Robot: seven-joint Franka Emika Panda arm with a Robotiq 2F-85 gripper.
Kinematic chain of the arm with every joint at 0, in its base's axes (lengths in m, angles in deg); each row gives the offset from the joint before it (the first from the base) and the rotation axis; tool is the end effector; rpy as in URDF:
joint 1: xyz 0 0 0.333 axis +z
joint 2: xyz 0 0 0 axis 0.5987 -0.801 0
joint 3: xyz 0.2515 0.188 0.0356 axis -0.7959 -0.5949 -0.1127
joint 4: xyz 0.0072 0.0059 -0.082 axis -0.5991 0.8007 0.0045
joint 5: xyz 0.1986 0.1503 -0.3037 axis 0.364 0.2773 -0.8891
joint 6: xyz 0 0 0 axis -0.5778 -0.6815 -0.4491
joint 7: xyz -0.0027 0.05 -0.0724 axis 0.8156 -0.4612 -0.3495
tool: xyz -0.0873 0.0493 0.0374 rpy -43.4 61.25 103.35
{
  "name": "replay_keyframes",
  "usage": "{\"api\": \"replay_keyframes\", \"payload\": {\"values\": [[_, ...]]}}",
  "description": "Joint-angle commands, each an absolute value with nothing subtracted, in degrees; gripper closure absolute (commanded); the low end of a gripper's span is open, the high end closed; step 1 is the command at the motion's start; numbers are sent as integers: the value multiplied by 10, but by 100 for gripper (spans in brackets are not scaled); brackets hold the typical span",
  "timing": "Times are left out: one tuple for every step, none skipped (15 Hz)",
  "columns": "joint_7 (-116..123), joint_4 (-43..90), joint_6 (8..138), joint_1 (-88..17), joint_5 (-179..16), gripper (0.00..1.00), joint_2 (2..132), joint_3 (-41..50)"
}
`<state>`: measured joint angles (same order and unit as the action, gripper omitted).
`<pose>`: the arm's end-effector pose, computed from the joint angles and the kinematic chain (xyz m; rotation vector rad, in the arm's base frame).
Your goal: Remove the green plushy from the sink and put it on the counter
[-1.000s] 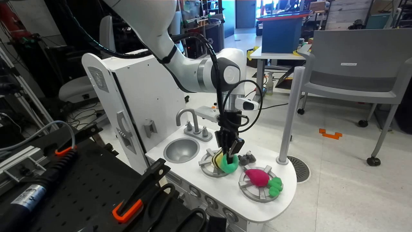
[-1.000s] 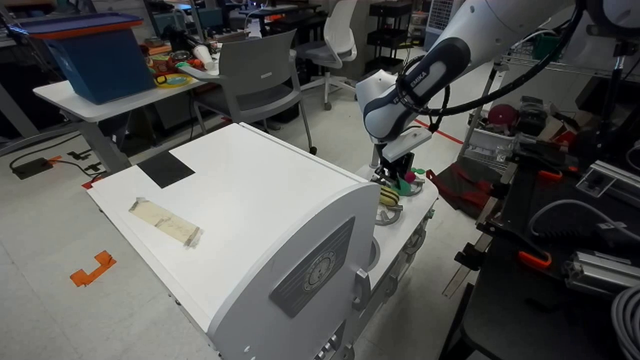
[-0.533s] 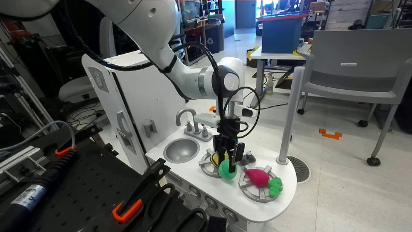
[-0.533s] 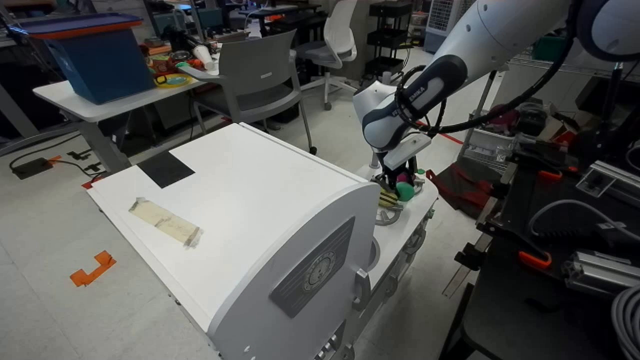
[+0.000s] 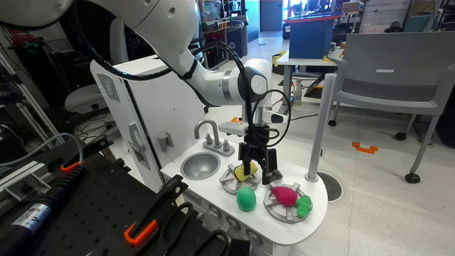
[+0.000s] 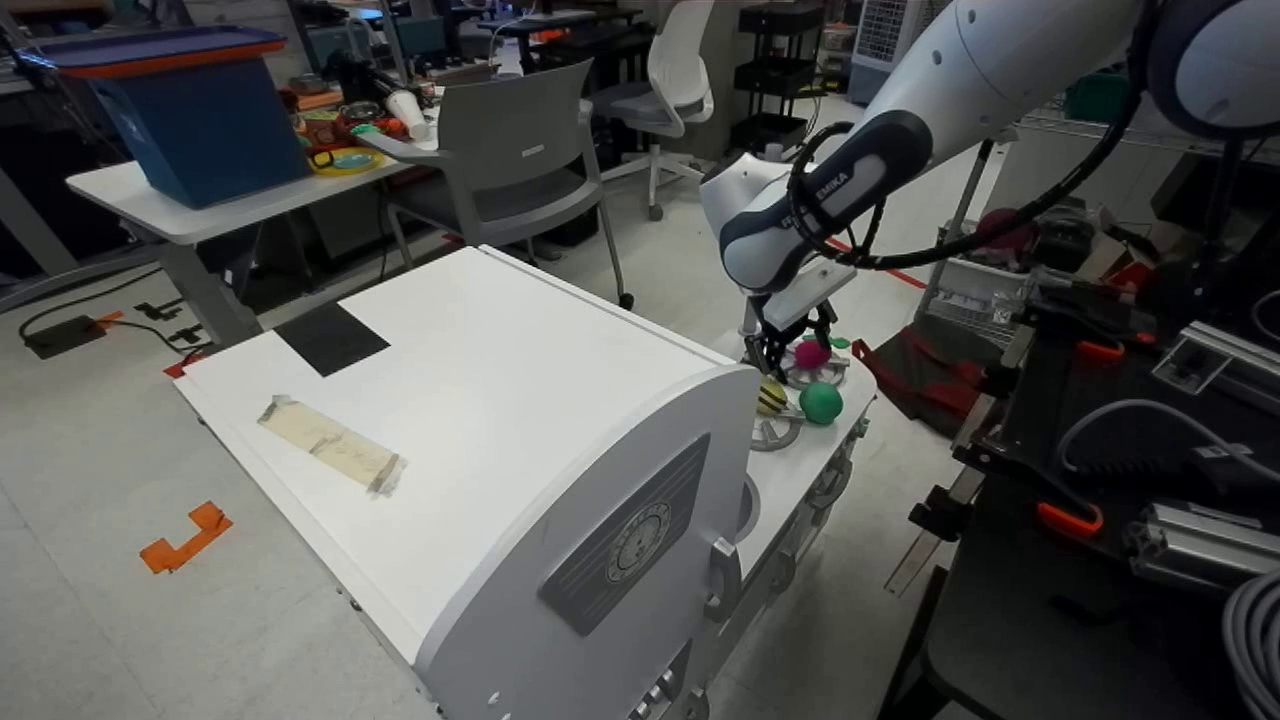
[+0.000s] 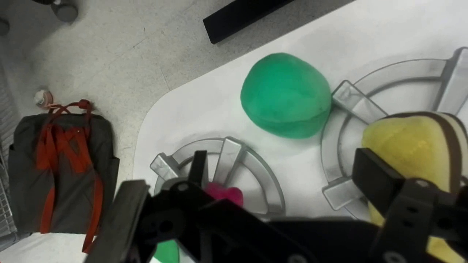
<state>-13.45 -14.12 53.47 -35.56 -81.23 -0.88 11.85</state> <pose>0.6707 -0.0866 -0.0804 2.7257 -0.5331 -0.5376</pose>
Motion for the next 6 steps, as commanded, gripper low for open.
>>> {"api": "replay_keyframes", "payload": {"values": [[-71,-85,485,-356,-807,0,54,92],[-48,-58,472,-355,-807,0,77,85],[-24,-21,464,-352,-811,0,107,81],[-66,-105,482,-353,-812,0,36,96],[-50,-84,474,-352,-812,0,56,92],[-43,-66,470,-350,-812,0,73,89]]}}
